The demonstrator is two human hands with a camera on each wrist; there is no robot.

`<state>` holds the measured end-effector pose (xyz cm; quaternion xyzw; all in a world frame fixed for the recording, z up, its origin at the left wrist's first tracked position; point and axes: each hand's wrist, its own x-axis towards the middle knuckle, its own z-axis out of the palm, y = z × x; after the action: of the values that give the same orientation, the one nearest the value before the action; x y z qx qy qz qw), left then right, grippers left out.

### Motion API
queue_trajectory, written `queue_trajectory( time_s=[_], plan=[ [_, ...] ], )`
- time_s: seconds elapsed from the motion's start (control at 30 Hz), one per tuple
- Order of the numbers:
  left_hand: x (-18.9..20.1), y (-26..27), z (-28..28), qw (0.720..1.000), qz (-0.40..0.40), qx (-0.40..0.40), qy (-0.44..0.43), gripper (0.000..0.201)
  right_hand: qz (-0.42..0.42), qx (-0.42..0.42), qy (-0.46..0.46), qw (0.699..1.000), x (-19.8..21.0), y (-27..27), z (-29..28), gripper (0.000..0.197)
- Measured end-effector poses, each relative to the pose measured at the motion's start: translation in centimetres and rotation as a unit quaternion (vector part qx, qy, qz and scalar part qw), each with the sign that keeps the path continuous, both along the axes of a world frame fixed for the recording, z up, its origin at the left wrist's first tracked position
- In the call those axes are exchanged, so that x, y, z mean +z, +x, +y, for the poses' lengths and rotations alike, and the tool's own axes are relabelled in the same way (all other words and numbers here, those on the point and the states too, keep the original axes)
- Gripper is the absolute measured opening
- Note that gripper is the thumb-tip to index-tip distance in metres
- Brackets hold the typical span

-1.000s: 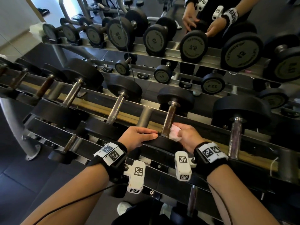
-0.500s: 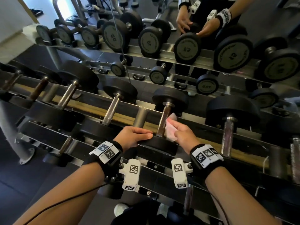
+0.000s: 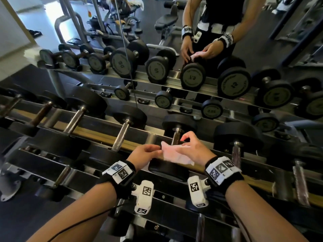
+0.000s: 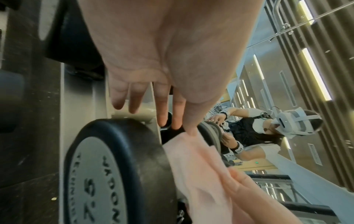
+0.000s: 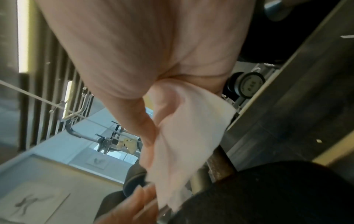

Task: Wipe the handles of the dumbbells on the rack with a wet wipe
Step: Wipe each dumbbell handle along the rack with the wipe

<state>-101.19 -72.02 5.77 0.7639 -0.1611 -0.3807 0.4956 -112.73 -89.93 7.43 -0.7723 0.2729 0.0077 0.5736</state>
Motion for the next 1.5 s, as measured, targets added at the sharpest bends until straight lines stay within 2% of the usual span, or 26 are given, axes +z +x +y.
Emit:
queue_trajectory(
  time_s=[0.03, 0.1, 0.2, 0.3, 0.4, 0.6, 0.73, 0.87, 1.03, 1.17, 1.27, 1.37, 1.5],
  plan=[
    [0.4, 0.4, -0.3, 1.0, -0.024, 0.01, -0.015, 0.03, 0.013, 0.006, -0.023, 1.0, 0.3, 0.3, 0.2, 0.046],
    [1.2, 1.3, -0.8, 0.998, -0.052, 0.011, -0.044, 0.03, 0.037, 0.024, -0.063, 0.997, 1.0, 0.9, 0.5, 0.034],
    [2.0, 2.5, -1.0, 0.992, -0.071, -0.03, -0.095, 0.03, 0.049, 0.049, -0.095, 0.993, 2.2, 1.6, 0.9, 0.023],
    [2.2, 3.7, -1.0, 0.984, -0.062, -0.094, -0.135, 0.029, 0.017, 0.044, -0.102, 0.994, 3.0, 2.2, 1.6, 0.017],
    [1.9, 4.8, -0.9, 0.979, -0.048, -0.139, -0.14, 0.029, -0.034, -0.001, -0.092, 0.995, 2.7, 2.5, 2.1, 0.017],
    [1.0, 6.5, -1.1, 0.974, -0.086, -0.181, -0.104, 0.033, -0.072, -0.105, -0.09, 0.988, 1.1, 3.3, 3.1, 0.039],
    [0.3, 7.0, -1.9, 0.973, -0.113, -0.188, -0.075, 0.017, -0.076, -0.155, -0.134, 0.976, 0.4, 4.2, 3.9, 0.051],
    [-0.1, 7.5, -2.8, 0.973, -0.084, -0.191, -0.101, 0.007, -0.06, -0.232, -0.17, 0.956, 0.1, 4.5, 4.1, 0.062],
    [-0.5, 7.7, -3.4, 0.973, -0.055, -0.195, -0.109, 0.011, -0.109, -0.294, -0.118, 0.942, 0.1, 4.2, 4.5, 0.046],
    [-1.0, 7.2, -2.9, 0.967, -0.032, -0.218, -0.128, 0.04, -0.087, -0.281, -0.111, 0.949, -0.3, 4.1, 4.9, 0.045],
    [-1.6, 7.5, -2.5, 0.973, -0.036, -0.197, -0.114, 0.049, -0.087, -0.287, -0.081, 0.951, -1.2, 3.8, 5.2, 0.05],
    [-2.6, 8.8, -1.9, 0.98, -0.057, -0.168, -0.09, 0.042, -0.083, -0.312, -0.04, 0.946, -2.4, 2.9, 5.6, 0.043],
    [-4.0, 10.2, -2.1, 0.981, -0.048, -0.183, -0.036, 0.033, -0.049, -0.283, -0.048, 0.957, -4.2, 0.9, 6.6, 0.023]
  ],
)
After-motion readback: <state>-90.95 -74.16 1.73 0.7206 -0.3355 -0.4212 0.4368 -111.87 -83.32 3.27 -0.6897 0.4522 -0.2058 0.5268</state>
